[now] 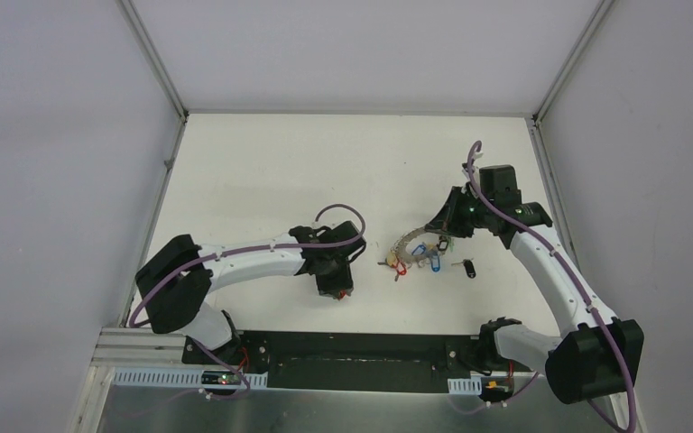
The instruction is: Put the keys on the keyring
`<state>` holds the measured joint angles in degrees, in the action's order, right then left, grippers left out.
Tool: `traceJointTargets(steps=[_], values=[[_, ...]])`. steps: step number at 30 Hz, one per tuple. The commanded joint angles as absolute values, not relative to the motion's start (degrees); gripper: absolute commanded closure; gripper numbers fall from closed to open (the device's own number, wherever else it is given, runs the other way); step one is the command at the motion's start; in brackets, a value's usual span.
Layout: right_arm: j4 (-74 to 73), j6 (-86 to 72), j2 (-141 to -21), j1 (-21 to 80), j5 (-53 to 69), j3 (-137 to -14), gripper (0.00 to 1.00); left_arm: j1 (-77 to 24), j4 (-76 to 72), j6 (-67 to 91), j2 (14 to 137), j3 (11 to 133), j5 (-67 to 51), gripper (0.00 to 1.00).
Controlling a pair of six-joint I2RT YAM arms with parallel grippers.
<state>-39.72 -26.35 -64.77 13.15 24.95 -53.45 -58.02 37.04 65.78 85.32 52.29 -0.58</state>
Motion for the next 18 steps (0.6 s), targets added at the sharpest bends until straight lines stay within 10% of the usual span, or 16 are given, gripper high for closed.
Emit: traceJointTargets(steps=[1,18], values=[[-38.82,-25.34,-64.05,12.99,26.55,-55.68,1.00,-57.62,42.65,65.50,89.50,56.40,-1.63,0.67],[-38.72,-25.87,-63.45,13.00,26.44,-54.09,1.00,-57.58,45.60,63.29,91.90,58.72,1.63,0.88]])
